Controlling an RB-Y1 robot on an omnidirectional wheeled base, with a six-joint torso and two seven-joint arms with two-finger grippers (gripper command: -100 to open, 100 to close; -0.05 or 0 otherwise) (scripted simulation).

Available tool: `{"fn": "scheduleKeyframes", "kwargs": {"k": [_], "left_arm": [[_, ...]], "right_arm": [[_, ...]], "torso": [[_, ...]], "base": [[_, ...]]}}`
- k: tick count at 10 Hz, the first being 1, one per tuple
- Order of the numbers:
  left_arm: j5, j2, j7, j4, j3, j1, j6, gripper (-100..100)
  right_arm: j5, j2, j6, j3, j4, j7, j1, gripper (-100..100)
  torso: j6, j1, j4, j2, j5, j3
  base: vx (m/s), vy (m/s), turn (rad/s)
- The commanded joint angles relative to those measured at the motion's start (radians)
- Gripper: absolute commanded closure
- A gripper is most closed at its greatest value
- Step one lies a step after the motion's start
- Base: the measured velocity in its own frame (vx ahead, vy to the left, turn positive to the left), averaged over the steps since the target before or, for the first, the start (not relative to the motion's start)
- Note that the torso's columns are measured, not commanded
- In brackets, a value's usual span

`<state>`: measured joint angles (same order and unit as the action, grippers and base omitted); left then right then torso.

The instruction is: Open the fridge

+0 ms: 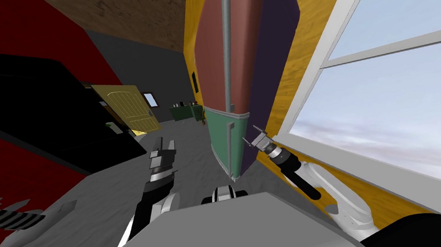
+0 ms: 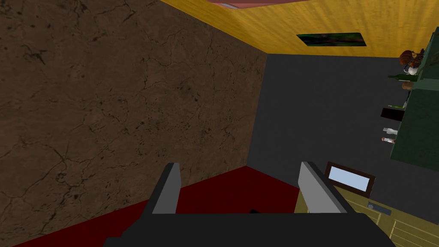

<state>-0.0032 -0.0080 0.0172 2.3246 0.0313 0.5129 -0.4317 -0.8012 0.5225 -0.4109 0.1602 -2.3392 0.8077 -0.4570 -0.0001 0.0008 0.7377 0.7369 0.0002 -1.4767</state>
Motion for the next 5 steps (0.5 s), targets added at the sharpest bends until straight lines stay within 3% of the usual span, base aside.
{"fn": "scheduleKeyframes", "kwargs": {"k": [1,5], "left_arm": [[0.0,0.0,0.0,0.0,0.0,0.0,0.0,0],[0.0,0.0,0.0,0.0,0.0,0.0,0.0,0]], "right_arm": [[-0.047,0.022,-0.006,0.007,0.01,0.068,0.002,-100],[-0.126,0.06,-0.011,0.014,0.032,0.17,0.014,-100]], "torso": [[0.0,-0.001,0.0,0.001,0.0,0.001],[0.0,-0.001,0.001,0.002,0.0,0.001]], "base": [[0.072,0.049,0.0],[0.084,0.037,0.003]]}}
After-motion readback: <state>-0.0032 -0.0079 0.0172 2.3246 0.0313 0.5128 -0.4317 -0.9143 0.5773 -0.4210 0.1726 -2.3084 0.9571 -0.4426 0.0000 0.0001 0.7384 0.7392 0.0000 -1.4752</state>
